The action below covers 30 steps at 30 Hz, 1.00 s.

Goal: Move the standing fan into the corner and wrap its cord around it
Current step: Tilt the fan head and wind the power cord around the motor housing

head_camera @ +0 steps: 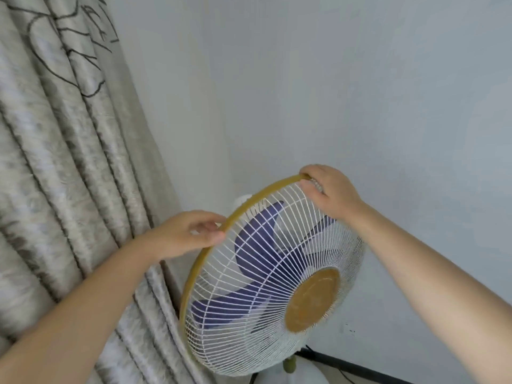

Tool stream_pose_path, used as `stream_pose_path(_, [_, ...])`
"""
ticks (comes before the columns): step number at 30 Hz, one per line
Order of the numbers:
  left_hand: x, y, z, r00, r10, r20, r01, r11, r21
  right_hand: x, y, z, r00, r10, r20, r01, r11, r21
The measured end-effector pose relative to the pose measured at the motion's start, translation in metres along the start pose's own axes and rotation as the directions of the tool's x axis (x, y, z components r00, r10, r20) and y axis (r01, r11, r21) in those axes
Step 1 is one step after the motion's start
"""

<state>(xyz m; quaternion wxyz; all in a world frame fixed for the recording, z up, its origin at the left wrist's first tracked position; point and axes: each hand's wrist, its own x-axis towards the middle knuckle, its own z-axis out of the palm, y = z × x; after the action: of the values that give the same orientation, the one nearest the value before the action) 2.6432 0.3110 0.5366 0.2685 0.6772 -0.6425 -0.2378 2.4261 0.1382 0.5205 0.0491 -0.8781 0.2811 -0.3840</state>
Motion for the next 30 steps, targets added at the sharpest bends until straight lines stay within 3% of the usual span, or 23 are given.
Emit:
stream_pose_path(2, [-0.002, 0.004, 0.007, 0.995, 0.017, 0.095, -0.015, 1.000, -0.012, 0.003, 0.011, -0.004, 1.000, 0.011, 0.027, -0.012, 0.999, 0.036])
stream_pose_path(4, [-0.001, 0.014, 0.017, 0.997, 0.015, 0.075, -0.016, 1.000, 0.006, 0.001, 0.017, -0.007, 0.999, 0.015, 0.040, -0.017, 0.999, 0.049])
stream_pose_path(8, [0.003, 0.031, 0.028, 0.986, -0.048, -0.157, 0.071, 0.987, 0.147, -0.015, 0.003, -0.009, 1.000, -0.020, -0.020, 0.019, 1.000, -0.020])
stream_pose_path(11, [0.001, 0.033, 0.038, 0.907, -0.037, -0.420, 0.116, 0.980, 0.164, -0.031, -0.013, -0.009, 0.996, -0.054, -0.070, 0.045, 0.990, -0.132])
stream_pose_path(15, [-0.005, 0.042, 0.054, 0.837, 0.061, -0.544, 0.047, 0.982, 0.183, -0.041, -0.024, -0.018, 0.991, -0.127, -0.030, 0.118, 0.970, -0.212])
stream_pose_path(20, [-0.018, 0.054, 0.075, 0.708, 0.190, -0.680, 0.067, 0.940, 0.333, -0.053, -0.013, -0.032, 0.976, -0.192, 0.100, 0.184, 0.980, 0.079])
stream_pose_path(24, [-0.035, 0.066, 0.088, 0.655, 0.177, -0.735, 0.138, 0.928, 0.347, -0.066, -0.006, -0.042, 0.956, -0.238, 0.173, 0.212, 0.965, 0.155])
stream_pose_path(30, [-0.030, 0.101, 0.102, 0.622, 0.211, -0.754, 0.113, 0.929, 0.353, -0.083, -0.003, -0.040, 0.969, -0.120, 0.214, 0.048, 0.948, 0.315])
